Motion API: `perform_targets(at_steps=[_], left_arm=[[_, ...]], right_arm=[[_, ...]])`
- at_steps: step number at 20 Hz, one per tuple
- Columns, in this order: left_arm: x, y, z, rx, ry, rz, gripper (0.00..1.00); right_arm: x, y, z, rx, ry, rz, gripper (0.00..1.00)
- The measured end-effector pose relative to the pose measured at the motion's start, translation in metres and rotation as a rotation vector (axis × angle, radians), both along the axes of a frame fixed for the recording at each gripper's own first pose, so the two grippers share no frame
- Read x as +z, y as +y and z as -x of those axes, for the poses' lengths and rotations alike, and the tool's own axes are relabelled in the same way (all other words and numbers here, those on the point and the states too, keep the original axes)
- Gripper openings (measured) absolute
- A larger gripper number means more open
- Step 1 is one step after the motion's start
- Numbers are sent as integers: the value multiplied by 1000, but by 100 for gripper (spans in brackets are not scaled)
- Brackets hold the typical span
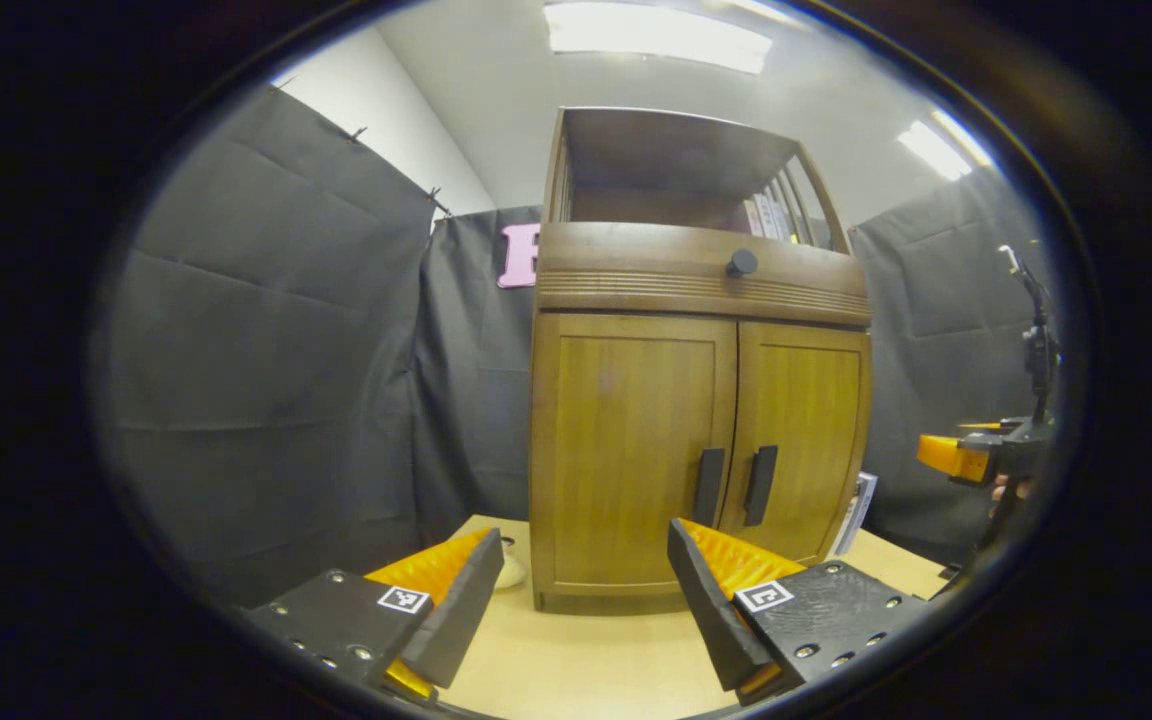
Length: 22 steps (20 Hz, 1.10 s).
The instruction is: Open the right door of the double-door shoe cabinet with the right hand, and open the left door with the left hand.
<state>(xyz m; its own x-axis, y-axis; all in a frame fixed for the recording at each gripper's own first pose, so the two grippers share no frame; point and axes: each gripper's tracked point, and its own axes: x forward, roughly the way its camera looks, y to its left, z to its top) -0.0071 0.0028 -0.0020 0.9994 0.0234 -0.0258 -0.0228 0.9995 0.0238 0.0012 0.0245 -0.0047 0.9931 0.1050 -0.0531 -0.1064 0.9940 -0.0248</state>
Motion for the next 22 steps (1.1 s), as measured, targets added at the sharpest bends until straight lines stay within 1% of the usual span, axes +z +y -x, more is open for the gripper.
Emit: perform_targets(at_steps=[2, 5, 6, 9, 10, 11, 13, 14, 19, 21, 22], left_arm=[[-1, 1, 1, 6, 7, 6, 99], [-3, 4, 3, 33, 19, 7, 89], [-2, 4, 3, 47, 22, 8, 99], [-3, 7, 6, 79, 29, 23, 99], [-6, 7, 8, 89, 38, 30, 94], [-7, 8, 8, 98, 48, 36, 99], [-7, 9, 9, 115, 59, 47, 99], [-8, 10, 9, 125, 61, 50, 94], [-12, 16, 9, 171, 95, 80, 94], [-13, 18, 8, 190, 108, 89, 95], [-13, 19, 7, 197, 112, 90, 99]], right_arm=[[-2, 3, 1, 10, 7, 0, 95], [-3, 10, 1, 32, 10, 14, 96], [-3, 13, 0, 40, 13, 19, 96], [2, 24, -8, 68, 8, 10, 95], [5, 29, -14, 77, 5, 5, 95], [6, 34, -19, 85, 3, 3, 95], [12, 44, -32, 100, -3, 1, 95], [15, 50, -39, 109, -1, 0, 96], [33, 87, -80, 164, -12, -16, 95], [29, 101, -95, 182, 8, -42, 96], [28, 107, -101, 187, 17, -53, 95]])
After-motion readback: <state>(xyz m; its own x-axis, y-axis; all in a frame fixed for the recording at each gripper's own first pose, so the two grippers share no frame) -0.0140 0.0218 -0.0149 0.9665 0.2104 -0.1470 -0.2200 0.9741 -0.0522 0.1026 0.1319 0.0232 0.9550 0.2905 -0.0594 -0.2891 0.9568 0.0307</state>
